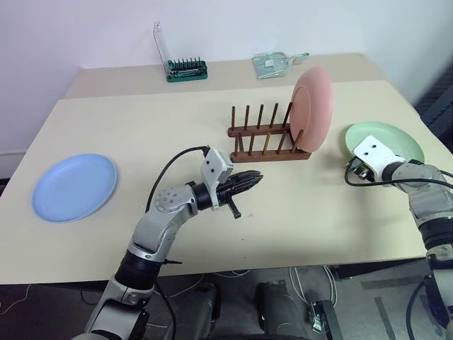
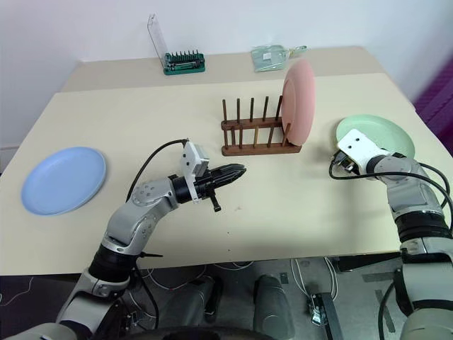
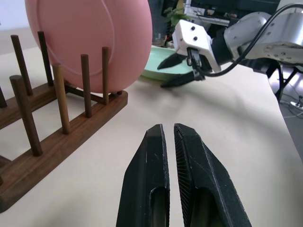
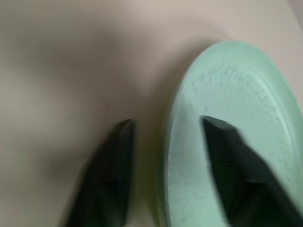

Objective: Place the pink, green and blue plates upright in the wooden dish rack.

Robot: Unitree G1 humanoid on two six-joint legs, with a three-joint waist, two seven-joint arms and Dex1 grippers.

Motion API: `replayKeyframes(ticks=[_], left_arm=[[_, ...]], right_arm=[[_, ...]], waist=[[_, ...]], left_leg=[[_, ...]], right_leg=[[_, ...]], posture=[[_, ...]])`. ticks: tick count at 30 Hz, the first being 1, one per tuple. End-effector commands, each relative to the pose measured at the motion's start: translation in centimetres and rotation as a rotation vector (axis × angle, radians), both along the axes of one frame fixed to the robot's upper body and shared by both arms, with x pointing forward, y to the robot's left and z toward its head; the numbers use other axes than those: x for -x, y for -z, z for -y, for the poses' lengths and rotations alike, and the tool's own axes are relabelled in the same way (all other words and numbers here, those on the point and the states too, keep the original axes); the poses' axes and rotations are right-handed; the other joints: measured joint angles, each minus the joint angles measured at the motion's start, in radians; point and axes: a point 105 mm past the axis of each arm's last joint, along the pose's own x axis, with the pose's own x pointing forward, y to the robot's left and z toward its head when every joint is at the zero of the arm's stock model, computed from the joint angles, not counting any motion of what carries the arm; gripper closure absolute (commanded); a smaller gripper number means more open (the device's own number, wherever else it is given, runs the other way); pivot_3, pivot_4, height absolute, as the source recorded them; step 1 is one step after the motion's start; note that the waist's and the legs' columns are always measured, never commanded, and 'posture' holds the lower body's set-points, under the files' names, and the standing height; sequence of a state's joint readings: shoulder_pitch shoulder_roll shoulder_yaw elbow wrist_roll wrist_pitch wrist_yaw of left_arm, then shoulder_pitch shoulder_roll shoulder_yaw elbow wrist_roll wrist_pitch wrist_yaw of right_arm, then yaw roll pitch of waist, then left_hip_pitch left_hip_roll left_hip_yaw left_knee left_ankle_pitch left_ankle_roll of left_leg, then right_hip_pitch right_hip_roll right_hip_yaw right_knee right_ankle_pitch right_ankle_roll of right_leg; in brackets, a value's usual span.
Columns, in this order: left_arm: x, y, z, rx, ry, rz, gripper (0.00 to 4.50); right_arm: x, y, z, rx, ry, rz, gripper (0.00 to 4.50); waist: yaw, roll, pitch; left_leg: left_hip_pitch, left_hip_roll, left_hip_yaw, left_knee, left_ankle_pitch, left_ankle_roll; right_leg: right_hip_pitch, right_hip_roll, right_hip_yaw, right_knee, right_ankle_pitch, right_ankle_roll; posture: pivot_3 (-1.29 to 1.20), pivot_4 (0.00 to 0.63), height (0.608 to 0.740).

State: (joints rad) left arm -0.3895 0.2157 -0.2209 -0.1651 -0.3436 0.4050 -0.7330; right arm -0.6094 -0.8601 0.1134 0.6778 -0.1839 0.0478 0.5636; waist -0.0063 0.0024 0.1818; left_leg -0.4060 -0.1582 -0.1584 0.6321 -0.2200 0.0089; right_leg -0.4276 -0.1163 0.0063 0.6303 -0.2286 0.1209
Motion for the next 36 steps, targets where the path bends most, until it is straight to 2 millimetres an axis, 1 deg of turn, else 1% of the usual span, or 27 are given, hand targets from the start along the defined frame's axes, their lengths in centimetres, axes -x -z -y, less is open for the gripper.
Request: replayKeyframes(ticks=[1, 2, 5, 6, 7, 9, 11, 13, 14, 15, 17, 19, 21, 23, 24, 27, 29, 32, 34, 36], left_arm=[[0.4, -0.9, 0.0, 0.016, 0.0, 0.042, 4.17], [0.4, -0.9, -0.1, 0.016, -0.001, 0.042, 4.17], [0.4, -0.9, -0.1, 0.015, -0.004, 0.043, 4.17], [0.4, -0.9, -0.1, 0.016, -0.005, 0.042, 4.17], [0.4, -0.9, -0.2, 0.017, -0.006, 0.042, 4.17], [0.3, -0.9, -0.3, 0.017, -0.011, 0.042, 4.17], [0.3, -1.1, -0.7, 0.021, -0.031, 0.049, 4.17], [0.1, -1.3, -1.1, 0.027, -0.052, 0.061, 4.17], [0.0, -1.4, -1.7, 0.025, -0.075, 0.067, 4.17], [-0.2, -1.4, -2.5, 0.014, -0.111, 0.076, 4.17], [-0.5, -1.3, -3.8, -0.003, -0.161, 0.078, 4.17], [-0.4, -0.8, -5.1, -0.037, -0.196, 0.074, 4.17], [-0.5, -0.3, -6.2, -0.065, -0.23, 0.073, 4.17], [-0.5, -0.1, -6.9, -0.072, -0.249, 0.068, 4.17], [-0.5, -0.1, -7.1, -0.075, -0.253, 0.067, 4.17], [-0.5, -0.1, -7.2, -0.076, -0.257, 0.068, 4.17], [-0.5, -0.1, -7.0, -0.074, -0.255, 0.068, 4.17], [-0.4, 0.0, -6.6, -0.07, -0.249, 0.067, 4.17], [-0.4, 0.0, -6.3, -0.064, -0.242, 0.066, 4.17], [-0.3, 0.0, -6.1, -0.062, -0.239, 0.066, 4.17]], right_arm=[[-0.6, -1.3, 0.3, 0.028, 0.009, 0.061, 4.46], [-0.7, -1.6, 0.3, 0.022, 0.012, 0.077, 4.46], [-1.2, -3.9, 0.2, 0.049, 0.004, 0.175, 4.46], [-1.5, -5.9, 0.0, 0.052, 0.001, 0.254, 4.46], [-1.8, -8.5, -0.2, 0.037, 0.005, 0.355, 4.46], [-2.0, -14.9, -1.0, -0.076, 0.01, 0.604, 4.46], [-1.3, -20.3, -2.6, -0.301, -0.045, 0.778, 4.46], [-0.5, -23.0, -4.1, -0.469, -0.124, 0.842, 4.46], [0.1, -24.4, -5.6, -0.569, -0.212, 0.842, 4.46], [1.0, -25.6, -7.6, -0.669, -0.337, 0.819, 4.46], [2.8, -27.0, -10.5, -0.813, -0.53, 0.754, 4.46], [4.8, -27.3, -13.2, -0.958, -0.708, 0.632, 4.46], [6.8, -26.8, -15.9, -1.068, -0.864, 0.482, 4.46], [7.8, -25.6, -18.0, -1.166, -0.939, 0.333, 4.46], [7.8, -24.9, -18.8, -1.216, -0.941, 0.267, 4.46], [6.9, -23.5, -20.1, -1.395, -0.867, 0.133, 4.46], [6.0, -22.9, -20.4, -1.459, -0.803, 0.087, 4.46], [4.2, -21.8, -20.5, -1.522, -0.672, 0.052, 4.46], [2.5, -20.5, -20.2, -1.561, -0.555, 0.031, 4.46], [1.6, -19.8, -19.9, -1.578, -0.493, 0.033, 4.46]], waist=[[0.0, 0.0, 0.0], [0.0, 0.0, 0.0], [-0.004, 0.0, 0.0], [-0.005, 0.0, 0.0], [-0.005, 0.001, 0.0], [-0.007, 0.003, 0.001], [-0.008, 0.004, 0.002], [-0.007, 0.003, 0.002], [-0.004, 0.001, 0.001], [-0.003, 0.0, 0.001], [-0.001, -0.001, 0.001], [-0.002, 0.0, 0.001], [0.0, 0.0, 0.001], [0.0, 0.0, 0.001], [0.0, 0.0, 0.001], [-0.001, 0.0, 0.001], [0.001, 0.0, 0.001], [0.003, 0.0, 0.001], [0.001, 0.0, 0.001], [-0.001, 0.0, 0.001]], left_leg=[[0.0, 0.0, 0.0, 0.0, 0.0, 0.0], [0.0, 0.0, 0.0, 0.0, 0.0, 0.0], [0.0, 0.0, 0.0, 0.0, 0.0, 0.0], [0.0, 0.0, 0.0, -0.001, 0.0, 0.0], [0.0, 0.0, 0.0, -0.001, 0.0, 0.0], [0.0, 0.0, 0.001, -0.001, 0.0, 0.0], [0.0, 0.0, 0.005, -0.002, 0.0, 0.0], [0.0, 0.003, 0.007, -0.002, 0.0, 0.0], [0.0, 0.004, 0.007, -0.002, 0.0, 0.0], [0.0, 0.005, 0.007, -0.002, 0.0, 0.0], [0.0, 0.007, 0.006, -0.002, -0.001, 0.0], [0.0, 0.007, 0.006, -0.002, -0.002, 0.001], [0.0, 0.006, 0.007, -0.002, -0.002, 0.002], [0.0, 0.006, 0.007, -0.001, -0.002, 0.003], [0.0, 0.006, 0.007, -0.001, -0.002, 0.003], [0.0, 0.007, 0.008, -0.001, -0.002, 0.003], [0.0, 0.007, 0.008, -0.001, -0.002, 0.002], [0.0, 0.007, 0.009, -0.001, -0.002, 0.003], [-0.001, 0.007, 0.01, -0.002, -0.002, 0.003], [0.0, 0.007, 0.011, -0.002, -0.002, 0.003]], right_leg=[[0.0, 0.0, 0.0, 0.0, 0.0, 0.0], [0.0, 0.0, 0.0, 0.0, 0.0, 0.0], [0.0, 0.0, 0.001, 0.0, 0.0, 0.0], [0.0, 0.0, 0.001, 0.0, 0.0, 0.0], [-0.001, 0.0, 0.001, 0.0, 0.0, 0.0], [-0.001, 0.001, 0.002, 0.0, 0.0, 0.0], [-0.003, 0.001, 0.006, 0.001, 0.0, 0.0], [-0.004, 0.003, 0.008, 0.001, 0.0, 0.0], [-0.004, 0.004, 0.008, 0.001, 0.0, 0.0], [-0.004, 0.004, 0.008, 0.001, 0.0, 0.0], [-0.003, 0.007, 0.008, 0.0, 0.001, 0.0], [-0.003, 0.007, 0.008, -0.001, 0.001, 0.0], [-0.003, 0.007, 0.009, -0.001, 0.001, -0.001], [-0.003, 0.005, 0.009, -0.001, 0.001, -0.001], [-0.004, 0.005, 0.009, -0.001, 0.001, -0.001], [-0.003, 0.004, 0.009, -0.001, 0.002, -0.002], [-0.004, 0.004, 0.009, -0.001, 0.002, -0.003], [-0.005, 0.004, 0.009, -0.001, 0.002, -0.003], [-0.005, 0.004, 0.01, -0.001, 0.002, -0.003], [-0.005, 0.004, 0.01, -0.001, 0.003, -0.002]], posture=[[0.0, 0.15, 0.74], [0.0, 0.15, 0.74], [0.0, 0.15, 0.74], [0.0, 0.15, 0.74], [0.0, 0.15, 0.74], [0.0, 0.15, 0.74], [0.0, 0.15, 0.74], [0.0, 0.15, 0.74], [0.0, 0.15, 0.74], [0.0, 0.15, 0.74], [0.0, 0.15, 0.74], [0.0, 0.15, 0.74], [0.0, 0.15, 0.74], [0.0, 0.15, 0.74], [0.0, 0.15, 0.74], [0.0, 0.15, 0.74], [0.0, 0.15, 0.74], [0.0, 0.15, 0.74], [0.0, 0.15, 0.74], [0.0, 0.15, 0.74]])
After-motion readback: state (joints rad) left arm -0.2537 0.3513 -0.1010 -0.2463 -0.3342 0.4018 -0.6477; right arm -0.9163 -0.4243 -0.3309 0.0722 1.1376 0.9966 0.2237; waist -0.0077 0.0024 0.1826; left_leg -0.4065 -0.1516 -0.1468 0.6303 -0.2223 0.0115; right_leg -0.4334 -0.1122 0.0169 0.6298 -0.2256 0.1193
